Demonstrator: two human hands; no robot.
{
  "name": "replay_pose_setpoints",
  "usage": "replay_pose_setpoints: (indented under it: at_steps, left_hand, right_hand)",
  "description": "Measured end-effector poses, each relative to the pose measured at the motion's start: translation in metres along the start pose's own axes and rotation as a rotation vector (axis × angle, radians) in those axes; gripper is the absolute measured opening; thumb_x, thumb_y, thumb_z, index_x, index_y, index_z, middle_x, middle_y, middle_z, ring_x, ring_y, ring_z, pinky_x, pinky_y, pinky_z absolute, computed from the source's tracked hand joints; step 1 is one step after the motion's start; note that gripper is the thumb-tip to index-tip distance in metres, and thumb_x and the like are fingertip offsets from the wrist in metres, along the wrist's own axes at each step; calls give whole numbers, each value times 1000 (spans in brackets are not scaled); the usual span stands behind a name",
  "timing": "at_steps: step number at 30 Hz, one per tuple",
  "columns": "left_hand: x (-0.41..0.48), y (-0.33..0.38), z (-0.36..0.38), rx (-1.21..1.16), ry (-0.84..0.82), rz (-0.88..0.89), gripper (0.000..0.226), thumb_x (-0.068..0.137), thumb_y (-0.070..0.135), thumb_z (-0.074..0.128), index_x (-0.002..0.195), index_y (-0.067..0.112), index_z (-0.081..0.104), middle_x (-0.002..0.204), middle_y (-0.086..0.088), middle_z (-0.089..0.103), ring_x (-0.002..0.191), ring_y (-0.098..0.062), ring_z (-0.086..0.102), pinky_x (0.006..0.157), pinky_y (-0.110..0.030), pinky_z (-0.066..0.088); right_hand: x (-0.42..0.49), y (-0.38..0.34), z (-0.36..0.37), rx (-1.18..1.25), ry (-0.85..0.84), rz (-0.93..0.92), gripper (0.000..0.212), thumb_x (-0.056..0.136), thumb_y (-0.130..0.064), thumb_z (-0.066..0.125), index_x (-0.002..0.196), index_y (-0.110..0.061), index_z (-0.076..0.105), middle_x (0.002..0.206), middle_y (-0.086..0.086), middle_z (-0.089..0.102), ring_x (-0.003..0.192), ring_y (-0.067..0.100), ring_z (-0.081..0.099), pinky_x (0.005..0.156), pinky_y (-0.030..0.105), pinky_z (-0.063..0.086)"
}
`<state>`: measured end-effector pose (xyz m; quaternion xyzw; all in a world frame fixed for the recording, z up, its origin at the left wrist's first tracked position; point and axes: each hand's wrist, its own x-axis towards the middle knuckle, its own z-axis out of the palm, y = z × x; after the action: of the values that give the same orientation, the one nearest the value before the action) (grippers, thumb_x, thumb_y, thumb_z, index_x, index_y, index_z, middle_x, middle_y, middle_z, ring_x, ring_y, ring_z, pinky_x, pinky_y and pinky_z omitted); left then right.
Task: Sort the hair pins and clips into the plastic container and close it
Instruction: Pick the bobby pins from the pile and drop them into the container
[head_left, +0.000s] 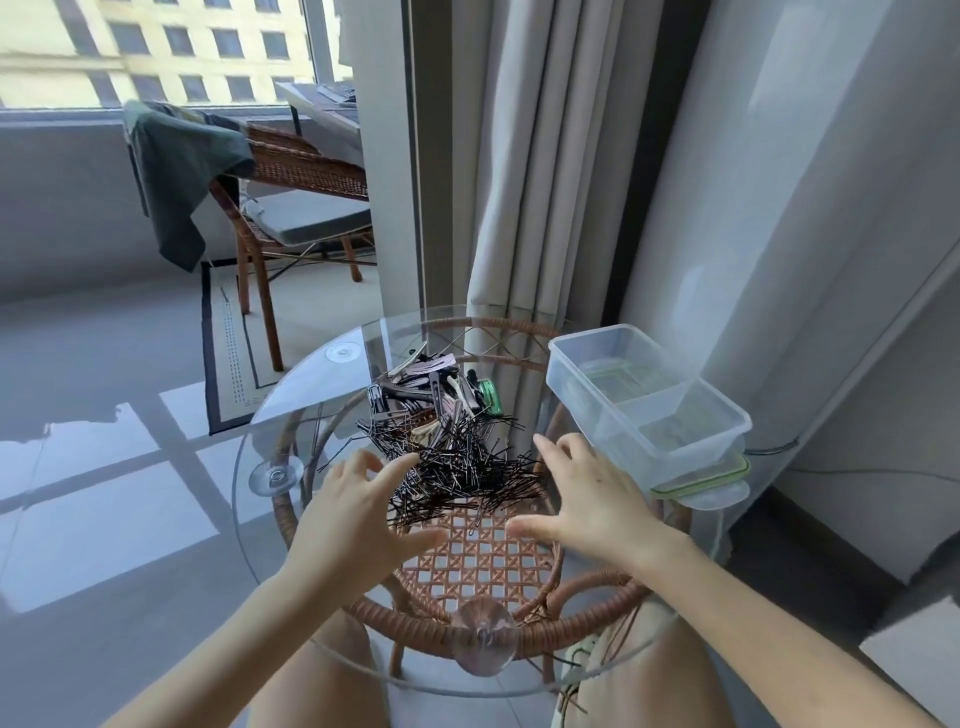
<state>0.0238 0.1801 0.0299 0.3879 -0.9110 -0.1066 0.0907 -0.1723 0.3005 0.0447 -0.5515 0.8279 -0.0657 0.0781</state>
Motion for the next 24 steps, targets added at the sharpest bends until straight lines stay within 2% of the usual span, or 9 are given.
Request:
replay_pose_setpoints:
  at_steps: [3, 7, 11, 18, 24]
  left_hand:
    - [5, 11, 5, -5, -82, 29, 86, 70, 61, 63, 142, 40, 21, 125, 0, 40, 113, -15, 41, 94, -26, 42]
    - [17, 20, 12, -68, -33, 13, 72, 78, 43, 66, 140, 33, 32, 121, -3, 45, 113, -18, 42, 96, -29, 43]
    - [20, 21, 17, -91, 14, 1, 54, 82, 29, 66, 132, 25, 47, 118, -1, 51, 113, -18, 47, 98, -29, 43]
    - [25, 19, 15, -109, 8, -31, 52, 79, 27, 69, 127, 21, 51, 118, -3, 53, 110, -21, 50, 95, -30, 45]
    - [21, 17, 15, -127, 40, -58, 56, 78, 32, 70, 129, 20, 49, 117, -2, 54, 108, -20, 50, 94, -32, 47]
  right_hand:
    - [23, -13, 16, 43, 2, -30, 98, 69, -68, 60, 146, -24, 17, 136, 5, 38, 125, 24, 38, 100, 37, 39]
    - [37, -33, 27, 120, 80, -128, 66, 82, -43, 63, 140, -26, 35, 125, 5, 49, 117, 23, 45, 97, 34, 39]
    - [38, -34, 27, 231, 154, -166, 39, 87, -21, 61, 125, -18, 54, 115, 7, 57, 111, 25, 52, 93, 33, 43]
    - [35, -29, 13, 236, 172, -298, 23, 86, -13, 60, 107, -6, 66, 105, 12, 65, 102, 24, 58, 94, 31, 44]
    - [36, -23, -21, 268, 192, -305, 16, 84, -14, 62, 95, -9, 72, 96, 6, 72, 90, 17, 63, 88, 28, 47]
